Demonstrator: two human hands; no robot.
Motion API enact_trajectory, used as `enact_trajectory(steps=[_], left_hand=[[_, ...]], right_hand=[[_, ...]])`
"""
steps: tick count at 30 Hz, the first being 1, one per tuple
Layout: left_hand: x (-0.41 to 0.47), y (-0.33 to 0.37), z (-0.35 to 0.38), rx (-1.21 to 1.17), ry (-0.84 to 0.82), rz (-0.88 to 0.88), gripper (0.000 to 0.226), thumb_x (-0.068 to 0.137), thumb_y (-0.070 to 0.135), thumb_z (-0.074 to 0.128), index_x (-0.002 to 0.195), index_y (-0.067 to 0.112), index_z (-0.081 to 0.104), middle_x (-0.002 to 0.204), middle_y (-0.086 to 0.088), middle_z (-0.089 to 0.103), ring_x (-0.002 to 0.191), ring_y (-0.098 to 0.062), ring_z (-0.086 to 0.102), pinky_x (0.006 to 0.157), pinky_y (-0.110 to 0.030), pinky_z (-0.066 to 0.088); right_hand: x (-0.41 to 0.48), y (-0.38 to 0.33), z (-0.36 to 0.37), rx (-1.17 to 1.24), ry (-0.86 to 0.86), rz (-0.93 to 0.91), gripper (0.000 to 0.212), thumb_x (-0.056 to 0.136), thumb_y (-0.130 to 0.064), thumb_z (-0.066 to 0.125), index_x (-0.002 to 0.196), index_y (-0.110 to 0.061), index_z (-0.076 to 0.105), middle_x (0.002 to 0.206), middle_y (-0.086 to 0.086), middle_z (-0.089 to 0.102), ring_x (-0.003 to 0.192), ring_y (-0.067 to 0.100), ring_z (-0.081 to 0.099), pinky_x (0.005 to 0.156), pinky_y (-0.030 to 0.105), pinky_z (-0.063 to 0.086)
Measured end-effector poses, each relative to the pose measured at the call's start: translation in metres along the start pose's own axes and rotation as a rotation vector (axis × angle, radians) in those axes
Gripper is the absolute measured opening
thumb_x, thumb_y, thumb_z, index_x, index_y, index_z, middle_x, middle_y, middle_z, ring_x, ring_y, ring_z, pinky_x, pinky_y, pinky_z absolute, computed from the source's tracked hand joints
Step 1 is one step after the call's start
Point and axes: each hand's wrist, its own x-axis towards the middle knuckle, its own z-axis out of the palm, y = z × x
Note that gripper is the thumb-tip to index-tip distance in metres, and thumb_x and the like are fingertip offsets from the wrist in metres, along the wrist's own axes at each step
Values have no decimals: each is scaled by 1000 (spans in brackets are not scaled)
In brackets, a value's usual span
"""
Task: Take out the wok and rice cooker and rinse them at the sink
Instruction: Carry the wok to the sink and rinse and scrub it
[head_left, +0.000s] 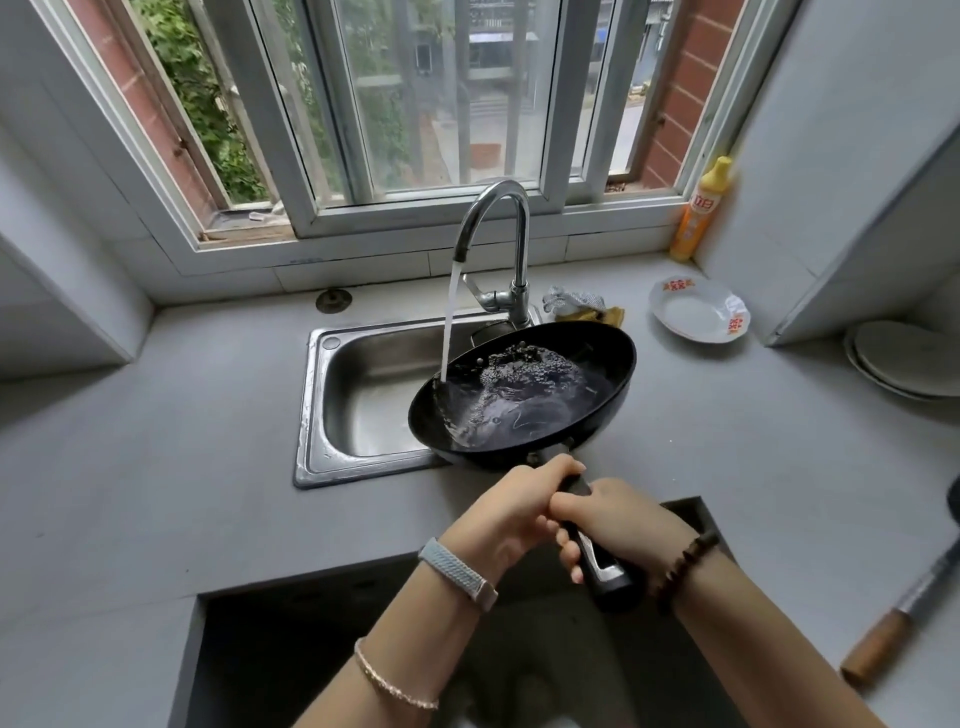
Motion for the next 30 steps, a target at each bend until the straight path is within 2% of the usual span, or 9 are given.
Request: enact_trajectory(steps=[4, 7, 10, 13, 17, 19, 22, 26, 30], left_hand=[[15, -11, 3, 54, -36, 3, 32, 90, 28, 62, 75, 0, 59, 41, -3, 49, 28, -15, 44, 36, -18, 34], [23, -22, 3, 123, -32, 31, 28, 85, 33, 67, 79, 6, 62, 50, -4, 50, 32, -12, 44, 42, -23, 33], [27, -34, 3, 192, -20, 76, 35, 70, 41, 70, 61, 13, 50, 53, -4, 37, 38, -11, 35, 44, -26, 27], [32, -48, 1, 240, 23, 103, 41, 65, 43, 69, 58, 20, 35, 55, 0, 28, 43, -9, 28, 43, -24, 22], [40, -64, -6, 219, 4, 81, 50, 62, 51, 74, 69, 15, 40, 74, -8, 48, 60, -19, 40, 56, -33, 29], [33, -62, -8, 220, 36, 98, 47, 63, 48, 72, 61, 19, 35, 61, -4, 39, 55, -16, 35, 53, -32, 25], [29, -63, -17, 233, 103, 142, 52, 78, 34, 72, 56, 25, 26, 50, 8, 22, 46, -9, 22, 47, -27, 18], [25, -62, -31, 264, 215, 168, 54, 85, 28, 71, 52, 23, 28, 35, 13, 24, 39, -4, 26, 42, -20, 20], [20, -57, -46, 271, 299, 169, 52, 85, 28, 71, 48, 20, 35, 29, 11, 31, 30, 1, 29, 37, -15, 23]], right_hand=[[3, 17, 2, -41, 102, -41, 19, 87, 1, 41, 71, -3, 49, 49, 7, 50, 37, 17, 47, 38, 25, 44], [6, 32, 5, -60, 164, -46, 11, 87, -2, 43, 80, -2, 50, 52, 9, 50, 36, 16, 47, 37, 24, 44], [11, 50, 9, -102, 234, -32, 9, 86, -5, 45, 85, -1, 53, 54, 10, 53, 36, 16, 49, 39, 26, 44], [16, 65, 14, -138, 279, -26, 13, 85, -8, 49, 94, -1, 52, 55, 10, 55, 35, 16, 50, 38, 26, 44], [18, 74, 17, -147, 262, -52, 12, 84, -9, 50, 94, -4, 53, 54, 9, 56, 36, 17, 50, 38, 26, 44], [19, 74, 18, -141, 227, -68, 13, 83, -9, 50, 94, -3, 53, 52, 8, 55, 36, 18, 50, 39, 26, 43], [22, 72, 22, -110, 159, -95, 11, 84, -8, 49, 92, -2, 53, 49, 6, 52, 37, 19, 49, 40, 27, 44], [27, 63, 30, -39, 31, -127, 7, 86, -2, 46, 82, 0, 51, 49, 7, 50, 37, 19, 47, 39, 27, 43], [38, 57, 37, 112, -109, -97, 16, 87, 1, 43, 72, -4, 45, 47, 4, 47, 37, 17, 44, 39, 24, 42]])
